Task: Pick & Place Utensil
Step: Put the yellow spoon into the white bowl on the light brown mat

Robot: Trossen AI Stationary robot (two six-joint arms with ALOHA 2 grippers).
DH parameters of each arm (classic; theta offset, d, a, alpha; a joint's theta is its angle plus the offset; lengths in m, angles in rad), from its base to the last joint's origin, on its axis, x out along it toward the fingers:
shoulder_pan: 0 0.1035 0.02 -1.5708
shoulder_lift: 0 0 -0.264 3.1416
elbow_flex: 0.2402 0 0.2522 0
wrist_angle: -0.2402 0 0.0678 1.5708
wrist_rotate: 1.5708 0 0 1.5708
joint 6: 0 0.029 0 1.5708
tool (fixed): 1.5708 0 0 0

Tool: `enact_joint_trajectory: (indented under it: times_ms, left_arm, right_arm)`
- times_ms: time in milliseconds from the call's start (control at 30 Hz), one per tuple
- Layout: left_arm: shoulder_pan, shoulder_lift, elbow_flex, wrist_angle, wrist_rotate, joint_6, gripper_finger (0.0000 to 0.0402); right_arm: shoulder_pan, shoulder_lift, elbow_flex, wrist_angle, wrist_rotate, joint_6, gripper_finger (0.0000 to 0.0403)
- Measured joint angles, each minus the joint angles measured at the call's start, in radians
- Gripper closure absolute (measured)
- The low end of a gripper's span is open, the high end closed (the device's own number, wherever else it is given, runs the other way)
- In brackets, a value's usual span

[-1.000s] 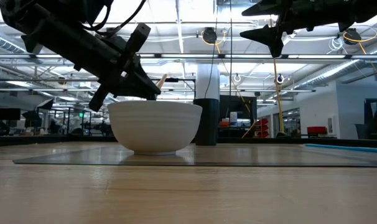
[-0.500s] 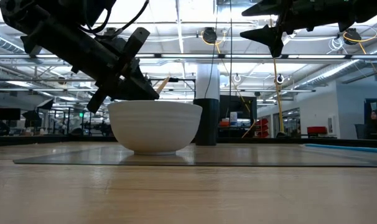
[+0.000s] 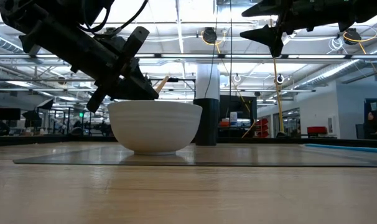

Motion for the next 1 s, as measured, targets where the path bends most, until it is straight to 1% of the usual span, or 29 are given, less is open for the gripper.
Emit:
enact_joint_trajectory:
  times_ms: [67,200,300,400,500,800,1000]
  left_arm:
    - [0.0,0.0,0.0,0.0,0.0,0.007,0.0373]
    - [0.0,0.006,0.025,-0.019,0.0,0.034,0.0373]
    - [0.0,0.045,0.036,-0.024,0.003,0.031,0.0373]
    - [-0.001,0.106,0.046,0.014,0.007,-0.008,0.0373]
    - [-0.005,0.132,0.059,0.039,0.021,-0.017,0.0373]
    - [-0.004,0.135,0.062,0.042,0.009,0.0,0.0373]
    - [0.0,0.135,0.062,0.031,0.002,0.001,0.0373]
  right_arm:
    - [0.0,0.0,0.0,0.0,0.019,-0.003,0.0165]
    - [0.0,0.0,0.0,0.0,0.022,-0.011,0.0165]
    - [0.0,0.0,-0.001,0.0,0.021,-0.012,0.0165]
    - [0.0,0.0,-0.001,-0.007,0.021,-0.01,0.0165]
    - [0.0,0.0,-0.002,-0.013,0.018,0.001,0.0165]
    - [0.0,0.0,-0.035,-0.018,0.017,0.05,0.0165]
    - [0.0,0.0,-0.035,0.009,0.017,0.031,0.0165]
